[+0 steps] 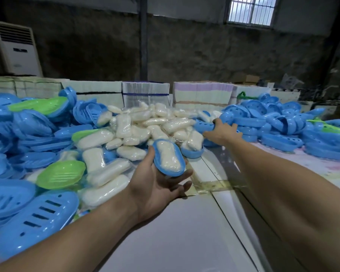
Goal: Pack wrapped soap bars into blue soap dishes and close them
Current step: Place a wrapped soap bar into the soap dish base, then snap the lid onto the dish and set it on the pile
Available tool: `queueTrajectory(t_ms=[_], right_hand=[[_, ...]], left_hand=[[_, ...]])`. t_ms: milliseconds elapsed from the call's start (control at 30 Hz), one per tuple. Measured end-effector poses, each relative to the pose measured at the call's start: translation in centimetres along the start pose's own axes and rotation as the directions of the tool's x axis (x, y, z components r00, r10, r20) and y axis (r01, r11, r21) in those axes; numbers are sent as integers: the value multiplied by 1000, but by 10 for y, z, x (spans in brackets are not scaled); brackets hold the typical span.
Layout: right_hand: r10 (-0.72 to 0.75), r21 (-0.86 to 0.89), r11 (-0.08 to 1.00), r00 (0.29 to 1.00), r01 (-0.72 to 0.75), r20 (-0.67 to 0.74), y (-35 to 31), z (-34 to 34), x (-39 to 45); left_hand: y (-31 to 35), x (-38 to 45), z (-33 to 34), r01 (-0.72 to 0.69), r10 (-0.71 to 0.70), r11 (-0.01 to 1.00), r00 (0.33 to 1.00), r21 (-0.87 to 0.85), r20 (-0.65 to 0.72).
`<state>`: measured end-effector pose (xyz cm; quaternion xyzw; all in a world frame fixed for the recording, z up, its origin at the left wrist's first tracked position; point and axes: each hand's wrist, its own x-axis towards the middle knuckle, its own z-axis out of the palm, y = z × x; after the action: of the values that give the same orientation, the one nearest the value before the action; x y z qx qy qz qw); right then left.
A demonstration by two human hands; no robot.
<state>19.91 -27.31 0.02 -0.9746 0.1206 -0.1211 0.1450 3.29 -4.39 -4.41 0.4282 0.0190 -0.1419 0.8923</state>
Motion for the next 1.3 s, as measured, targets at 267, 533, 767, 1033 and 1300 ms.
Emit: queueTrajectory(t_ms=[267,533,767,1033,1300], right_hand=[[75,345,937,942,45,-326,-21,-2,-43],[-291,821,562,953,101,82,-58,-22,-160],[-471,833,506,881,225,48,-49,-14,-178],[-471,750,599,881,281,46,-53,-10,-178],[-505,692,664,853,285,133,-54,-7,-182]], left_hand=[[2,-7,9,-4,4,1000,999,4,-37],[3,-16,17,-10,9,993,1000,-115,-12],[-1,-22,21,-115,123,981,992,-157,42],[3,-20,20,-168,186,967,979,-189,82],[9,-15,14,-149,169,972,980,-183,101]])
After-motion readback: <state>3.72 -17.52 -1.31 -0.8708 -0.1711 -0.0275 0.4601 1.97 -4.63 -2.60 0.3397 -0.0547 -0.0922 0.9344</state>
